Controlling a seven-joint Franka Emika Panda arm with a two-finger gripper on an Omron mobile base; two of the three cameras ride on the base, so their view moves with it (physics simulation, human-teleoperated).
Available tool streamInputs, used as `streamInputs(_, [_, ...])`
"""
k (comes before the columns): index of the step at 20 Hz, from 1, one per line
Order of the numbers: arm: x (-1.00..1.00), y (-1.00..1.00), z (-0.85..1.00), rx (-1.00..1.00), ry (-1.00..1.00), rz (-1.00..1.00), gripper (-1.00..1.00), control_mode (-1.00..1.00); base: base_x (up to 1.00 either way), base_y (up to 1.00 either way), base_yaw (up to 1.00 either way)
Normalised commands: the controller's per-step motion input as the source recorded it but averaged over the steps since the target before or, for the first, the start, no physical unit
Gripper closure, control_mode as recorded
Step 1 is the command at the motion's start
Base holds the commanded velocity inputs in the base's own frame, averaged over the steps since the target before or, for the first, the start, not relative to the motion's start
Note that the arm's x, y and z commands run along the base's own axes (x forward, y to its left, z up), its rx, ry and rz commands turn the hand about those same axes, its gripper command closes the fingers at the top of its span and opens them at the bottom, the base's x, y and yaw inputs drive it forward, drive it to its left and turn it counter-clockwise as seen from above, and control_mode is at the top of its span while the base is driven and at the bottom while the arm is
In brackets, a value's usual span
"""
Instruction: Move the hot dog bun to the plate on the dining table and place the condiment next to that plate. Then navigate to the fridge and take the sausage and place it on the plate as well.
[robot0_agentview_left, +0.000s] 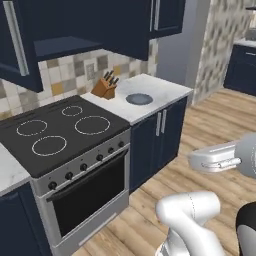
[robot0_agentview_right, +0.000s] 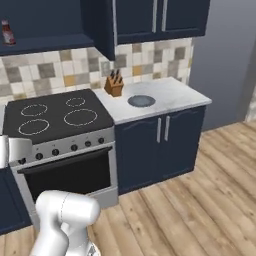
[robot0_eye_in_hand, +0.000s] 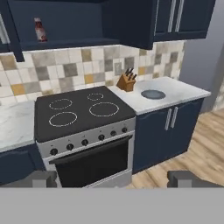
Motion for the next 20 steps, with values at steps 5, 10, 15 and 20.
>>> streamInputs(5, [0.00, 0.00, 0.00, 0.00, 0.00, 0.00, -1.00, 1.00, 0.49, 0.04, 0.45])
streamInputs(10, [0.00, 0.00, 0.00, 0.00, 0.00, 0.00, -1.00, 1.00, 0.82, -0.27, 0.36])
streamInputs(15, [0.00, 0.00, 0.00, 0.00, 0.00, 0.00, -1.00, 1.00, 0.76, -0.29, 0.29])
streamInputs(20, [0.00, 0.00, 0.00, 0.00, 0.00, 0.00, -1.00, 1.00, 0.86, -0.16, 0.15])
